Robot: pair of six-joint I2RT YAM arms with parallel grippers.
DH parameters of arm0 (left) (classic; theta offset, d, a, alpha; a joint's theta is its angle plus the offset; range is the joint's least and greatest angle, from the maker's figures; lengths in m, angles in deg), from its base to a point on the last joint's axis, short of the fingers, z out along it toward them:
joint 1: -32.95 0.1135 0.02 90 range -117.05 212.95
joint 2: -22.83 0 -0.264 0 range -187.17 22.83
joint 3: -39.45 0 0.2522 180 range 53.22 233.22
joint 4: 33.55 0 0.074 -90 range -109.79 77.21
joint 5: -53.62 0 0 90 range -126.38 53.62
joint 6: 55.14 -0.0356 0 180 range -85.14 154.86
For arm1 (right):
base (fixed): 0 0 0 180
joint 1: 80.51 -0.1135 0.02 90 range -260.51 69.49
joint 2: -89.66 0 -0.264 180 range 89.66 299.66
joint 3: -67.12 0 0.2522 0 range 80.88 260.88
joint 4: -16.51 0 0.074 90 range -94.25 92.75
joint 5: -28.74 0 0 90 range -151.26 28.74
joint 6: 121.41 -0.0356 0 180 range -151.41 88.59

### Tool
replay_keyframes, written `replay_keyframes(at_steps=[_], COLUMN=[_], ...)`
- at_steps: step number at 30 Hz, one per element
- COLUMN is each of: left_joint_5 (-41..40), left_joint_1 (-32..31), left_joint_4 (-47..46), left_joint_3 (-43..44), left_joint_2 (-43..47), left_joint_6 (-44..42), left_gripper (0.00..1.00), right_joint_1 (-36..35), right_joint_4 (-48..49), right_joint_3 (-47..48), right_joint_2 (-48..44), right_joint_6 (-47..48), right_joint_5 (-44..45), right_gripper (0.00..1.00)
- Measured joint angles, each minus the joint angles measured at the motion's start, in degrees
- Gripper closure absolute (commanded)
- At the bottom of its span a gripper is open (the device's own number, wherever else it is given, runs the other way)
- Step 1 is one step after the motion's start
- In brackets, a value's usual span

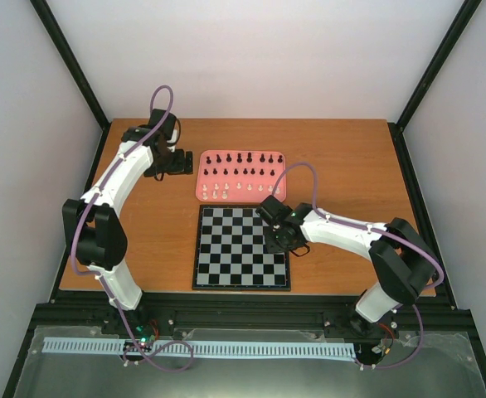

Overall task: Set up the chess pieces on the board
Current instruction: Place the chess piece on the chessboard, then pick up the chess piece from the storage box.

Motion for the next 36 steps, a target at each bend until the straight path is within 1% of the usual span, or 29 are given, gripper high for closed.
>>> replay_keyframes(at_steps=[2,6,10,14,21,25,27,30,36], left_joint_5=[-0.02,-0.02,-0.02,-0.02,-0.02,-0.07,-0.2,-0.44,-0.68], left_joint_1=[0.0,0.0,0.0,0.0,0.0,0.0,0.0,0.0,0.0], left_joint_4=[-0.02,-0.04,-0.04,-0.07,-0.07,-0.04,-0.02,0.0,0.52], left_joint_3=[-0.02,-0.02,-0.04,-0.13,-0.2,-0.2,-0.2,-0.2,-0.15], left_joint_2=[0.0,0.0,0.0,0.02,0.13,0.42,0.63,1.07,3.15], left_joint_6=[0.0,0.0,0.0,-0.02,-0.02,-0.02,-0.02,-0.02,-0.02], left_gripper=[0.0,0.0,0.0,0.0,0.0,0.0,0.0,0.0,0.0], right_joint_1=[0.0,0.0,0.0,0.0,0.0,0.0,0.04,0.48,2.25], right_joint_4=[0.0,-0.07,-1.53,-3.67,-9.09,-13.33,-14.64,-14.25,-12.85], right_joint_3=[0.0,0.02,1.18,4.22,10.88,19.21,25.59,35.1,46.29], right_joint_2=[0.02,-0.02,-0.15,-0.81,-2.32,-1.27,1.33,7.56,20.57], right_joint_6=[-0.02,-0.04,0.35,0.9,2.14,4.85,6.34,8.48,11.47], right_joint_5=[0.0,-0.02,0.02,0.0,0.17,1.09,1.27,0.63,-2.23], right_gripper=[0.72,0.62,0.49,0.44,0.42,0.42,0.42,0.42,0.46])
